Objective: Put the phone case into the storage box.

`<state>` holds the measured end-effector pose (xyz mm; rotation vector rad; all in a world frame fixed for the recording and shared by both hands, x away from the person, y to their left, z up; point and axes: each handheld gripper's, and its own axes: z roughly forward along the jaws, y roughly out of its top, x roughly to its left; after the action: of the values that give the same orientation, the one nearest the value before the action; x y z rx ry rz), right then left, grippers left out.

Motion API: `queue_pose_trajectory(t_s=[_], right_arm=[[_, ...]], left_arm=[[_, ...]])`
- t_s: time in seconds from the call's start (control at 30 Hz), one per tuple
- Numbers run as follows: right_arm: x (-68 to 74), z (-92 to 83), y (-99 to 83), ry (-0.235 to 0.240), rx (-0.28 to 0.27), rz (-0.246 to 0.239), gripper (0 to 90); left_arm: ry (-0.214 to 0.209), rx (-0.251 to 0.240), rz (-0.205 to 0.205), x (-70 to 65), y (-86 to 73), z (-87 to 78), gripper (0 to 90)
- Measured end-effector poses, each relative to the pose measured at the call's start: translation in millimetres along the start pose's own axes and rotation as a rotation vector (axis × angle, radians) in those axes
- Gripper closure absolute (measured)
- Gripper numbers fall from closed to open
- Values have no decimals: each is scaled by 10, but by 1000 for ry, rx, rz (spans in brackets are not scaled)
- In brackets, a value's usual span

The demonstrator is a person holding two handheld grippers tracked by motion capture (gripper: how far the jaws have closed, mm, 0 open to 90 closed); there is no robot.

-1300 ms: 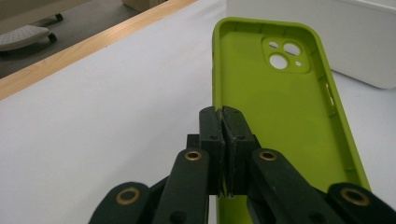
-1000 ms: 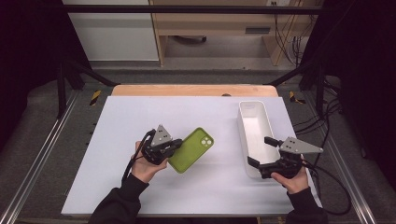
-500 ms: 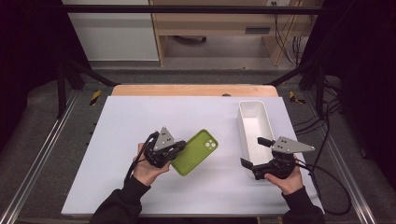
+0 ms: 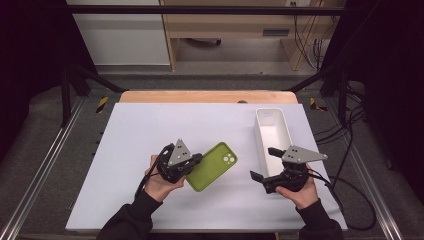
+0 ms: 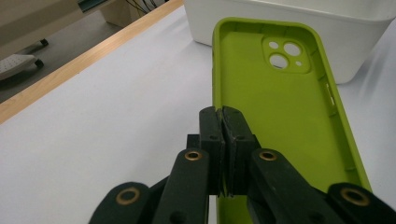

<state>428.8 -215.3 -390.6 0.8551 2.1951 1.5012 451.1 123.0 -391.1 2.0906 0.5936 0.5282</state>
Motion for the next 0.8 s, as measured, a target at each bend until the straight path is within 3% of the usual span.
queue_pose_trajectory(t_s=[0.8], right_arm=[[119, 203, 153, 24, 59, -4, 17]], left_arm=[[-12, 9, 39, -74, -21, -8, 879]])
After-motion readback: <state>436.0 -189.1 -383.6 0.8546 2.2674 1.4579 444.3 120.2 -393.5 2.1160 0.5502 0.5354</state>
